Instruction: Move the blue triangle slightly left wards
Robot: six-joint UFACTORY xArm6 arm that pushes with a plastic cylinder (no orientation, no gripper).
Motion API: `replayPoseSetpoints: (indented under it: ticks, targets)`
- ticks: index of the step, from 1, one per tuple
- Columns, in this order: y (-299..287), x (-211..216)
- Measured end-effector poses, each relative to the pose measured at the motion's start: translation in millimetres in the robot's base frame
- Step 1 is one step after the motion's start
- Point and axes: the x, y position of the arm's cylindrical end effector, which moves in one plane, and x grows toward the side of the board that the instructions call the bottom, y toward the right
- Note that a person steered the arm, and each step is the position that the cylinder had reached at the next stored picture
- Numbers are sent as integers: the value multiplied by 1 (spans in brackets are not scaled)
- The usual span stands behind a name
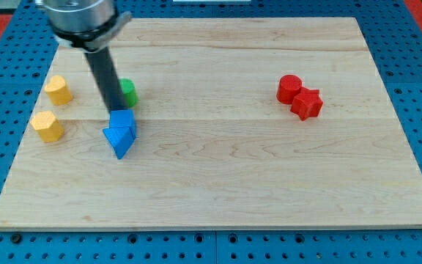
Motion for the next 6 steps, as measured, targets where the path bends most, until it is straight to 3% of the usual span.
replayPoseSetpoints:
  ticks: [2, 3, 4, 5, 6]
  targets:
    - [7, 58]
    - [57, 66]
    - [62, 93]
    - [54, 126]
    - [-14, 129]
